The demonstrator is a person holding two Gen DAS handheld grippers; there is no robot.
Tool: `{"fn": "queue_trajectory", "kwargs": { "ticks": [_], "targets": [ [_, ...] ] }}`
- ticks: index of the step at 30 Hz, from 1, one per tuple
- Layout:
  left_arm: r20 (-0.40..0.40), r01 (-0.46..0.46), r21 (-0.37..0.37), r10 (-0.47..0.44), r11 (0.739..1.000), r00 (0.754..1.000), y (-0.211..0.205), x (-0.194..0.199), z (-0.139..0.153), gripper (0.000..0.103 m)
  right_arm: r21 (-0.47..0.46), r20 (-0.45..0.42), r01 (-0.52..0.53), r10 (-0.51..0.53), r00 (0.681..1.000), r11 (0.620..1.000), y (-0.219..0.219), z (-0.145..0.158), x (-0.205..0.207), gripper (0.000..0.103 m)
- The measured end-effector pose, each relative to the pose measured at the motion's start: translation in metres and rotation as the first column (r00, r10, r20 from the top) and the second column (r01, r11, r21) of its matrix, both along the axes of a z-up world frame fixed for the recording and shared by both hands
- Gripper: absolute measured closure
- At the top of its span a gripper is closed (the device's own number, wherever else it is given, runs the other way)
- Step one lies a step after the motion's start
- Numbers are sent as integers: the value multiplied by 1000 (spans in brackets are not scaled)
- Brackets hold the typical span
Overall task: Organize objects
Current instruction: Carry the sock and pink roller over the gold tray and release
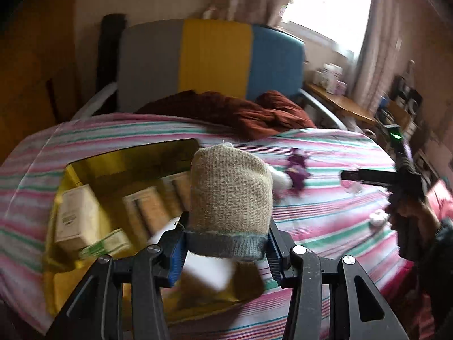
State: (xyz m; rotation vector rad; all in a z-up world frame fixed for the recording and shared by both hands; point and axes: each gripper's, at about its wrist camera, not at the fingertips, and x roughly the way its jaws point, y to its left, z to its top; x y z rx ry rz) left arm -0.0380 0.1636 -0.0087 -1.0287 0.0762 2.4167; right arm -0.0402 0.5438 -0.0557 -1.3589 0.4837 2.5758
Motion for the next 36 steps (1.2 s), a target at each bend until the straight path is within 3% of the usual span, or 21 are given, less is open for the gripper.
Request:
{"fn": "queue_trajectory", "kwargs": {
  "ticks": [8,12,19,25,27,36],
  "targets": [
    [25,-155,23,154,988,988,-71,-20,-10,54,-60,-80,-185,180,980,981,-94,24,-14,28],
    [35,-200,35,199,979,979,-95,-31,-12,54,-101,-116,-321,309,944,942,-159,34,-34,28],
    [75,-225,45,222,973,972,-113,-41,-23,54,-201,-131,-460,442,887,865,-245,41,-86,28],
    [115,-228,38,223,973,968,-117,-49,-37,54,-320,-135,-445,425,895,836,-286,41,-137,24],
    [123,-226,34,220,974,968,-117,-50,-40,54,-301,-116,-425,409,905,854,-292,40,-146,19],
    [152,-199,12,195,980,969,-114,-45,-55,54,-244,-80,-434,428,900,867,-299,26,-130,19]
  ]
}}
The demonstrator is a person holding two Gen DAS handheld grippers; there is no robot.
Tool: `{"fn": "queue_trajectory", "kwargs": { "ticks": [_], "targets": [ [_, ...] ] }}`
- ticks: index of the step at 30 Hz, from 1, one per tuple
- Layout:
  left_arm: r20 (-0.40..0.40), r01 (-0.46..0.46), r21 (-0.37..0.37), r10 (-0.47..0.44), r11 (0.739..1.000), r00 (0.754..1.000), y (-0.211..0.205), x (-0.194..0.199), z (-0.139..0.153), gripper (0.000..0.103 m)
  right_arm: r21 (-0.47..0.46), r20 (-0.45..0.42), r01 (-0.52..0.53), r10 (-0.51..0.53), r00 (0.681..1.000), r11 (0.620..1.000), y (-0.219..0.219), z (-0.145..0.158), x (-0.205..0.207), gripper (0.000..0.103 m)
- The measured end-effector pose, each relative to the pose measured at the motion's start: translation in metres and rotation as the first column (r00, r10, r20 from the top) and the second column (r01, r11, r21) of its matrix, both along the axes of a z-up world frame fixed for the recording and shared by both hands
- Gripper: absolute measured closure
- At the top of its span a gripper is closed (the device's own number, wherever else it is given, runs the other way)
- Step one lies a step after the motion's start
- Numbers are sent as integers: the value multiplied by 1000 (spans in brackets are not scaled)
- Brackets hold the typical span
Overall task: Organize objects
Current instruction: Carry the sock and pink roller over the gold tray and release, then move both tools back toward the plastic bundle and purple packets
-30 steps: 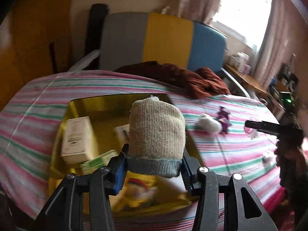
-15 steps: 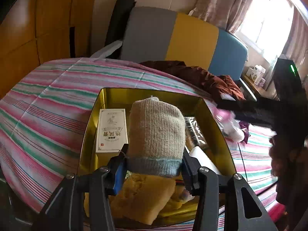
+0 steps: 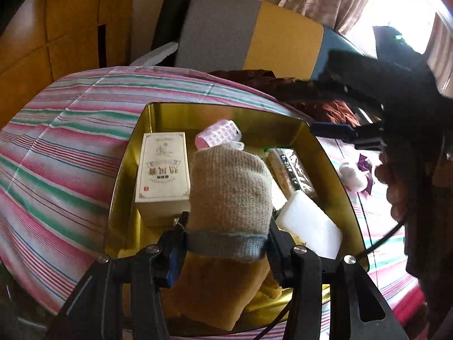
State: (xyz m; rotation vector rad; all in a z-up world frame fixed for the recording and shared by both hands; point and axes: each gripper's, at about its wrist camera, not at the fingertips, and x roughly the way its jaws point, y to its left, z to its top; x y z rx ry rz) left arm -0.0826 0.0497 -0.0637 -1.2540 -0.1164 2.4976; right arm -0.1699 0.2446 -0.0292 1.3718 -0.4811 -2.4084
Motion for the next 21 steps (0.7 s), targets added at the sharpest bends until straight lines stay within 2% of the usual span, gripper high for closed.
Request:
{"fn": "queue_trajectory", "kwargs": {
  "ticks": [5,7,9,11,21],
  "targets": [
    [26,57,-10,-57,998,998,9,5,-8,51,38,-1,-3,3,1000,999,5,-7,26,19],
    [24,71,-8,-70,997,997,12,8,-8,46,54,0,-1,1,1000,999,9,-11,35,19],
    [20,87,8,-87,996,996,14,10,-6,37,55,2,4,-4,1000,998,12,-14,45,19],
    [10,88,20,-88,996,996,13,12,-4,33,59,4,15,-15,1000,998,16,-16,51,19],
    [-26,107,22,-107,994,994,2,33,4,32,19,2,78,-78,997,997,35,-22,83,19]
  ]
}}
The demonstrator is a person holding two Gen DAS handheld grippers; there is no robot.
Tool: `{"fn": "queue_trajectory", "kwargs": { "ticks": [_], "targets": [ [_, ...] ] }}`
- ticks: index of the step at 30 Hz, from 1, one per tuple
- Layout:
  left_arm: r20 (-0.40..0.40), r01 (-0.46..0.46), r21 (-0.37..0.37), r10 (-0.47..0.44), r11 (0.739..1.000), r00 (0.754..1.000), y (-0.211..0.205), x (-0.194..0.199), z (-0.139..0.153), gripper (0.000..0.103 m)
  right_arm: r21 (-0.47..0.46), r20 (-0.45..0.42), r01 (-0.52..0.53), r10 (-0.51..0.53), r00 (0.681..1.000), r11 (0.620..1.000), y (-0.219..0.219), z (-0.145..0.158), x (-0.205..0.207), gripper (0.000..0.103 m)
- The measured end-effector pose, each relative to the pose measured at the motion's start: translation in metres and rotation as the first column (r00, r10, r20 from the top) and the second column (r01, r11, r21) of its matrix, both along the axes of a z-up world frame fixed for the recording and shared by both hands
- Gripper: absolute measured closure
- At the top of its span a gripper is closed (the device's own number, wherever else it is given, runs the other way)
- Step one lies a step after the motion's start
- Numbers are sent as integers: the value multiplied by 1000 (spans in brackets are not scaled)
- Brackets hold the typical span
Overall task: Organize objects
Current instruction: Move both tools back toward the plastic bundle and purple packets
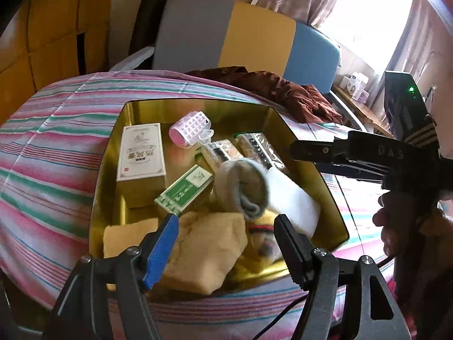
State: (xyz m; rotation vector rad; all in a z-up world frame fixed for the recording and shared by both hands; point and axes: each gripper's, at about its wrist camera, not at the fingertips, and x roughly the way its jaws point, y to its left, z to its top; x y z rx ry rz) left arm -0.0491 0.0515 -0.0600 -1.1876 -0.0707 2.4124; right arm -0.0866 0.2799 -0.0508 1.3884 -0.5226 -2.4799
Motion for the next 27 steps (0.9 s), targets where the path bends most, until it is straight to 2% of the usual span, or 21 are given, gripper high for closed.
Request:
{"fn": "queue_trajectory", "kwargs": {
  "ticks": [4,6,9,17,22,27],
  "targets": [
    [-20,-38,-13,38,999,999,-9,5,6,32,2,3,15,-15,1000,1000,3,-3,9,19],
    [-51,-73,-27,72,997,996,-12,7,14,27,17,-2,18,-18,1000,1000,4,-2,15,19],
    [-89,-115,-35,112,993,990,-15,8,23,25,40,-11,15,-14,1000,999,2,0,22,19],
    [-151,-187,-81,173,979,973,-18,15,31,25,146,-47,-13,20,999,989,-13,3,41,19],
    [-186,-207,-97,186,974,965,-16,18,35,22,198,-59,-11,23,998,980,-20,1,49,19],
    [-214,-196,-111,169,974,962,-11,23,36,22,208,-58,0,12,998,978,-19,-1,53,19]
  ]
}}
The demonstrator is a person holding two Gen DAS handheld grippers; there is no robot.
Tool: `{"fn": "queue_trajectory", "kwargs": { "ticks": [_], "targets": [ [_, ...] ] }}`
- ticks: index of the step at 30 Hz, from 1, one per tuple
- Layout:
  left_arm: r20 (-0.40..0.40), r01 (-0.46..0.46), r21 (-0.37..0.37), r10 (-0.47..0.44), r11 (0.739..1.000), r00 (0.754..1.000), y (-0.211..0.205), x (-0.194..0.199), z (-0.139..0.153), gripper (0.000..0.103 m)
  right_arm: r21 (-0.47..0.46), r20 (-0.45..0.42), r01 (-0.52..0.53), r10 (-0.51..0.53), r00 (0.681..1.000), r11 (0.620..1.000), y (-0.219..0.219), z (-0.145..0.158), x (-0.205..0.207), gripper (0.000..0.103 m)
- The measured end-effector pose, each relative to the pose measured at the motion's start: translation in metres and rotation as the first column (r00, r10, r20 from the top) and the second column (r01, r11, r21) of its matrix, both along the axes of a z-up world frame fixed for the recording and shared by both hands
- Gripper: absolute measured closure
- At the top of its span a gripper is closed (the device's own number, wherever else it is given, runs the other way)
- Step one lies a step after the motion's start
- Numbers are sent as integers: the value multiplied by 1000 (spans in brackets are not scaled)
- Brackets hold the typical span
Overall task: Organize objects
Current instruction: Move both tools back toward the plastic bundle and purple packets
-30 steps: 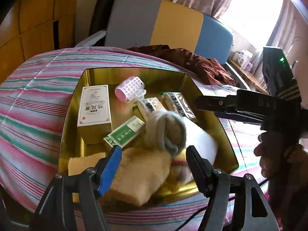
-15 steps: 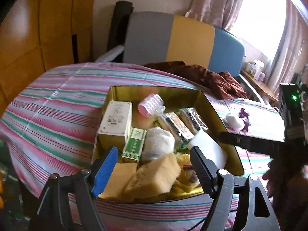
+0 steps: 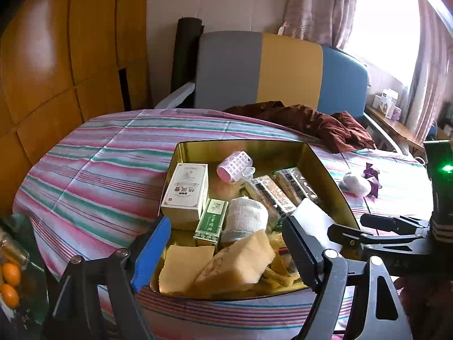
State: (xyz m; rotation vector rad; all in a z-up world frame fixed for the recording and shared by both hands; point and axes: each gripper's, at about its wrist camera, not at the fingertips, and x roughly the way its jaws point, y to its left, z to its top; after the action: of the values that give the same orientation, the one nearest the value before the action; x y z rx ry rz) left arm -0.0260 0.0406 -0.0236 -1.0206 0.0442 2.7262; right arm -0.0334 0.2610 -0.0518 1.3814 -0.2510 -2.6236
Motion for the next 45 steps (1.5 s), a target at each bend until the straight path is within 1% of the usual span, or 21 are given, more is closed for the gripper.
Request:
{"fn": "queue_trajectory", "kwargs": {
  "ticks": [7,18,26,38,45],
  "targets": [
    [-20,24,-23,-25,999,999,9,7,2,21,8,-9,21,-21,1000,1000,5,2,5,19],
    [-12,51,-36,-51,998,999,19,9,0,21,16,-9,41,-41,999,999,12,2,10,19],
    [-41,85,-49,-87,995,995,30,13,9,21,15,-6,72,-72,997,997,23,3,14,19],
    [-54,143,-65,-147,988,988,51,14,17,21,18,14,142,-143,990,990,54,0,22,19],
    [-60,182,-75,-187,980,981,66,13,20,21,29,29,201,-202,979,979,81,2,28,19]
  ]
}}
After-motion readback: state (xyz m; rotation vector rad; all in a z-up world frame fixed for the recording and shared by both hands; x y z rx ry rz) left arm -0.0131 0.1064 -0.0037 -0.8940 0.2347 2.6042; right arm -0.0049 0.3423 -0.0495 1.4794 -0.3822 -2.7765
